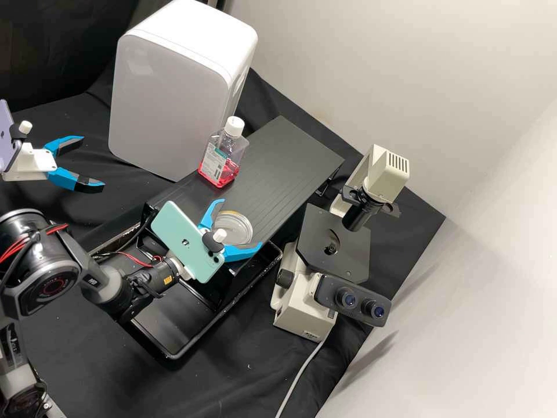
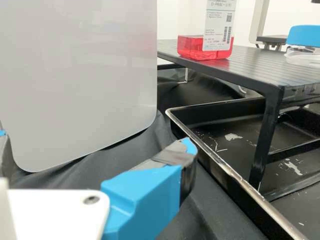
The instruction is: Place the lid on the petri dish
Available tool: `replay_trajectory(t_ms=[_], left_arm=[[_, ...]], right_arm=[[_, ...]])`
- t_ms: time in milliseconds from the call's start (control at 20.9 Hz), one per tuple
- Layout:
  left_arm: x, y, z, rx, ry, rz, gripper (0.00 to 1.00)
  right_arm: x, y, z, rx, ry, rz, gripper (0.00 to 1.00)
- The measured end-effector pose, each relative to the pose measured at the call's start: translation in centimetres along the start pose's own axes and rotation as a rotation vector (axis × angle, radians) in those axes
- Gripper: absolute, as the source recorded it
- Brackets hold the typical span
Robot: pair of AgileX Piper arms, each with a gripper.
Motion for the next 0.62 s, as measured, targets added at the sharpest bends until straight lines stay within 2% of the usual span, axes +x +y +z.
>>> replay_trajectory(t_ms=[431, 479, 623], left_arm=[[0.01, 0.01, 0.01, 0.000, 0.000, 0.001, 1.00], [0.02, 0.02, -0.02, 0.000, 0.001, 0.001, 1.00], [0.02, 0.02, -0.02, 0.000, 0.001, 0.001, 1.00]], right_arm=[[0.16, 0.09, -0.10, 0.006, 0.003, 0.002, 0.00], [0.16, 0.07, -0.07, 0.006, 0.000, 0.000, 1.00], [0.33, -0.05, -0.19, 0.003, -0.003, -0.010, 1.00]])
